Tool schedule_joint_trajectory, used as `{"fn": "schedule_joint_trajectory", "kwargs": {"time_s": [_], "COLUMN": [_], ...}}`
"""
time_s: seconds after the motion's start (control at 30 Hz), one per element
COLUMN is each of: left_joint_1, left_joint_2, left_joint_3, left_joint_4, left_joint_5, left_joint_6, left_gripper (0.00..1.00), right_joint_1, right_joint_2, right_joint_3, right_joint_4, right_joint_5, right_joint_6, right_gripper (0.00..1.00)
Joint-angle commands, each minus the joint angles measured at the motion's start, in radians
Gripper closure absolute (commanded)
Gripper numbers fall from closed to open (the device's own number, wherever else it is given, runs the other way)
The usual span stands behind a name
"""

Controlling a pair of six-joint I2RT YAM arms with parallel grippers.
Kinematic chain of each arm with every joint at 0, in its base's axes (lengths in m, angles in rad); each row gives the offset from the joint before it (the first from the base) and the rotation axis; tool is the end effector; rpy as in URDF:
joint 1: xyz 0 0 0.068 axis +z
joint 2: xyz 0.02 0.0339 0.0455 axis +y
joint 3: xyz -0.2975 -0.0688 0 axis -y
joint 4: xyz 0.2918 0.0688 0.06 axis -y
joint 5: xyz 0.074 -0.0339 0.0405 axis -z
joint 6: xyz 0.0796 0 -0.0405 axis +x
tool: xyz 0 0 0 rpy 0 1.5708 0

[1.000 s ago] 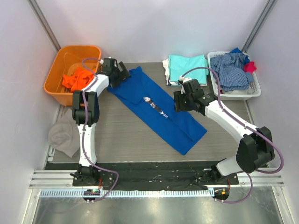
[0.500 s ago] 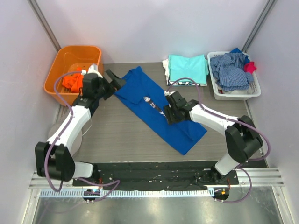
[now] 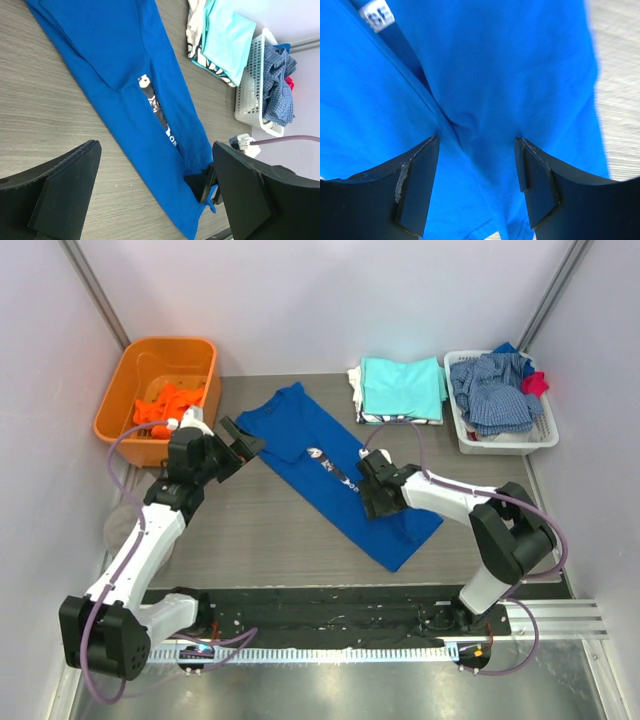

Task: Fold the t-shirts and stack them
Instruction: Fold the tshirt

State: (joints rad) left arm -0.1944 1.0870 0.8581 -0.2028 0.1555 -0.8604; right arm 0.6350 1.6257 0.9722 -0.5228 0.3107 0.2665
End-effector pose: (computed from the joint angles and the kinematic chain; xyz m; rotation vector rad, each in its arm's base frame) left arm 0.3097 -0.0735 0.3052 -0.5856 2.0124 -0.8155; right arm 0.3059 0.1952 0.1425 -0.4041 2.6213 -0.1429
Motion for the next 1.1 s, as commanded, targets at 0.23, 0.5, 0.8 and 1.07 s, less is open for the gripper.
{"fn": "schedule_joint_trajectory", "kwargs": {"time_s": [0.23, 0.5, 0.8, 1.07], "left_joint_1": [0.000, 0.003, 0.003, 0.006], "left_joint_2": [-0.105, -0.153, -0.159, -0.223], "left_joint_3": [-0.042, -0.044, -0.045, -0.025], "left_joint_4": [-0.061, -0.125, -0.159, -0.239], "left_joint_5": [-0.043, -0.074, -0.083, -0.169], "left_joint_6": [-0.003, 0.023, 0.038, 0.044], "left_gripper": [0.00, 0.00, 0.00, 0.00], "right_joint_1": [0.247, 0.463, 0.485, 0.313], "right_joint_2": [0.086, 0.281, 0.130, 0.075], "right_joint_3": [-0.018, 0.175, 0.284, 0.400], "right_joint_4": [-0.006, -0.033, -0.059, -0.034], "right_joint_5": [-0.111, -0.096, 0.025, 0.033], "right_joint_6": [0.209, 0.396, 0.413, 0.219], "right_gripper": [0.31, 0.31, 0.30, 0.24]}}
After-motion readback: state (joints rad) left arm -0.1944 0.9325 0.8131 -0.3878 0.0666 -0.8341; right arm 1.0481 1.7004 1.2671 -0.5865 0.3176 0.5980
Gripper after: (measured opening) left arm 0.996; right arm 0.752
